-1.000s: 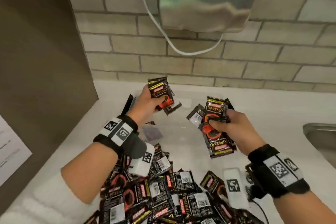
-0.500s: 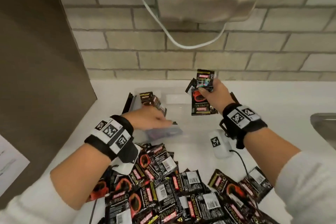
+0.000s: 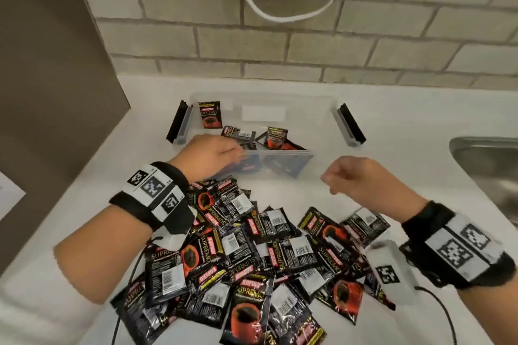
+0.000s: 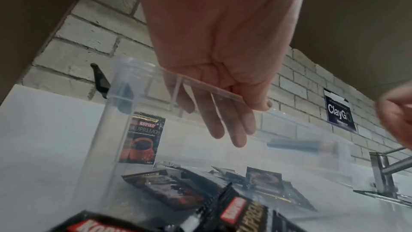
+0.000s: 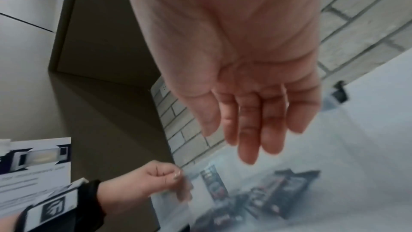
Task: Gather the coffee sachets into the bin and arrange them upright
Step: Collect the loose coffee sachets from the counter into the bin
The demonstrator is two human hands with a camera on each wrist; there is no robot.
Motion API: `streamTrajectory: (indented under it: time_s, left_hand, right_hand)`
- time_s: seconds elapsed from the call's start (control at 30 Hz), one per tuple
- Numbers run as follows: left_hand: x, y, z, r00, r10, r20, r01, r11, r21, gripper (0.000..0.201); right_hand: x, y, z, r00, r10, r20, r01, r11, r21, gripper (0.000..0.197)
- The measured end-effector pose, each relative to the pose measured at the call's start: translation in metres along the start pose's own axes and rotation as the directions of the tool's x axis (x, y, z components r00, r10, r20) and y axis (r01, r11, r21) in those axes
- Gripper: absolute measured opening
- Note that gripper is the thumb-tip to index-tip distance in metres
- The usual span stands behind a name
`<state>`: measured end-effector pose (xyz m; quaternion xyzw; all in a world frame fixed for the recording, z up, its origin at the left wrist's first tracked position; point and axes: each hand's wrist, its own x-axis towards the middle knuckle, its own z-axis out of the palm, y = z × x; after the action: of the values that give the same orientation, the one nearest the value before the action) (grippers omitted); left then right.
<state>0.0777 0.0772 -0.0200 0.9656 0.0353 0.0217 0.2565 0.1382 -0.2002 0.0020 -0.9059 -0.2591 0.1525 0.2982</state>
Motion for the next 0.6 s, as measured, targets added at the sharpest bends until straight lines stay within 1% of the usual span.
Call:
streamTrajectory:
  time_s: [0.03, 0.07, 0.1, 0.13, 0.17, 0.2, 0.23, 0.27, 0.3, 0.33, 0.37, 0.4, 0.43, 0.47, 0.5, 0.53, 0.6]
  left_hand:
    - [-0.003, 0.001, 0.001, 1.000, 0.011, -0.018, -0.011, 1.000, 0.009, 0.031]
    - [-0.006, 0.001, 0.003, 0.999, 0.031, -0.040, -0.030, 1.000, 0.007, 0.031]
    - [-0.009, 0.001, 0.004, 0.994, 0.071, -0.078, -0.071, 0.997, 0.008, 0.033]
    - [-0.013, 0.002, 0.005, 0.982, 0.136, -0.128, -0.134, 0.991, 0.026, 0.039]
    - [-0.018, 0.005, 0.006, 0.964, 0.208, -0.168, -0.204, 0.978, 0.044, 0.045]
    - [-0.023, 0.011, 0.006, 0.943, 0.275, -0.187, -0.273, 0.961, 0.040, 0.048]
    - [-0.028, 0.018, 0.008, 0.935, 0.313, -0.166, -0.316, 0.949, 0.009, 0.044]
    - [-0.033, 0.026, 0.011, 0.941, 0.324, -0.096, -0.328, 0.944, -0.038, 0.036]
    - [-0.037, 0.034, 0.015, 0.953, 0.303, 0.024, -0.300, 0.951, -0.072, 0.030]
    - [-0.039, 0.041, 0.021, 0.951, 0.257, 0.170, -0.251, 0.966, -0.056, 0.031]
    - [-0.040, 0.045, 0.028, 0.929, 0.201, 0.312, -0.214, 0.977, 0.008, 0.040]
    - [-0.040, 0.048, 0.036, 0.892, 0.137, 0.432, -0.195, 0.976, 0.094, 0.055]
    - [-0.040, 0.050, 0.044, 0.852, 0.083, 0.517, -0.197, 0.966, 0.169, 0.072]
    - [-0.040, 0.051, 0.052, 0.821, 0.045, 0.569, -0.212, 0.950, 0.230, 0.086]
    - [-0.039, 0.052, 0.059, 0.804, 0.030, 0.594, -0.234, 0.934, 0.271, 0.095]
    - [-0.039, 0.054, 0.065, 0.799, 0.030, 0.600, -0.253, 0.923, 0.290, 0.100]
    - [-0.038, 0.057, 0.075, 0.804, 0.036, 0.594, -0.240, 0.933, 0.267, 0.103]
  right_hand:
    - [-0.009, 0.011, 0.001, 0.999, 0.051, 0.001, -0.051, 0.998, -0.042, 0.023]
    - [-0.017, 0.022, 0.002, 0.993, 0.113, 0.035, -0.108, 0.987, -0.120, 0.030]
    - [-0.022, 0.033, 0.004, 0.977, 0.191, 0.097, -0.165, 0.960, -0.228, 0.043]
    - [-0.025, 0.042, 0.008, 0.946, 0.278, 0.169, -0.207, 0.915, -0.347, 0.063]
    - [-0.027, 0.049, 0.012, 0.907, 0.350, 0.234, -0.220, 0.868, -0.445, 0.081]
    - [-0.028, 0.052, 0.018, 0.874, 0.392, 0.286, -0.213, 0.840, -0.500, 0.094]
    - [-0.028, 0.053, 0.024, 0.856, 0.403, 0.323, -0.196, 0.832, -0.519, 0.102]
    - [-0.027, 0.051, 0.029, 0.849, 0.395, 0.349, -0.174, 0.835, -0.522, 0.105]
    - [-0.028, 0.046, 0.033, 0.852, 0.376, 0.365, -0.151, 0.844, -0.515, 0.106]
    - [-0.027, 0.041, 0.038, 0.861, 0.346, 0.372, -0.128, 0.857, -0.500, 0.105]
    - [-0.027, 0.035, 0.042, 0.873, 0.311, 0.376, -0.102, 0.870, -0.482, 0.104]
    - [-0.026, 0.029, 0.045, 0.883, 0.279, 0.378, -0.075, 0.878, -0.472, 0.102]
    - [-0.025, 0.024, 0.049, 0.889, 0.260, 0.376, -0.058, 0.880, -0.471, 0.099]
    - [-0.024, 0.019, 0.052, 0.893, 0.256, 0.371, -0.058, 0.881, -0.470, 0.096]
    - [-0.022, 0.016, 0.055, 0.893, 0.265, 0.364, -0.074, 0.883, -0.463, 0.092]
    - [-0.021, 0.013, 0.056, 0.891, 0.280, 0.358, -0.098, 0.888, -0.450, 0.086]
    - [-0.020, 0.011, 0.056, 0.886, 0.301, 0.353, -0.137, 0.897, -0.421, 0.077]
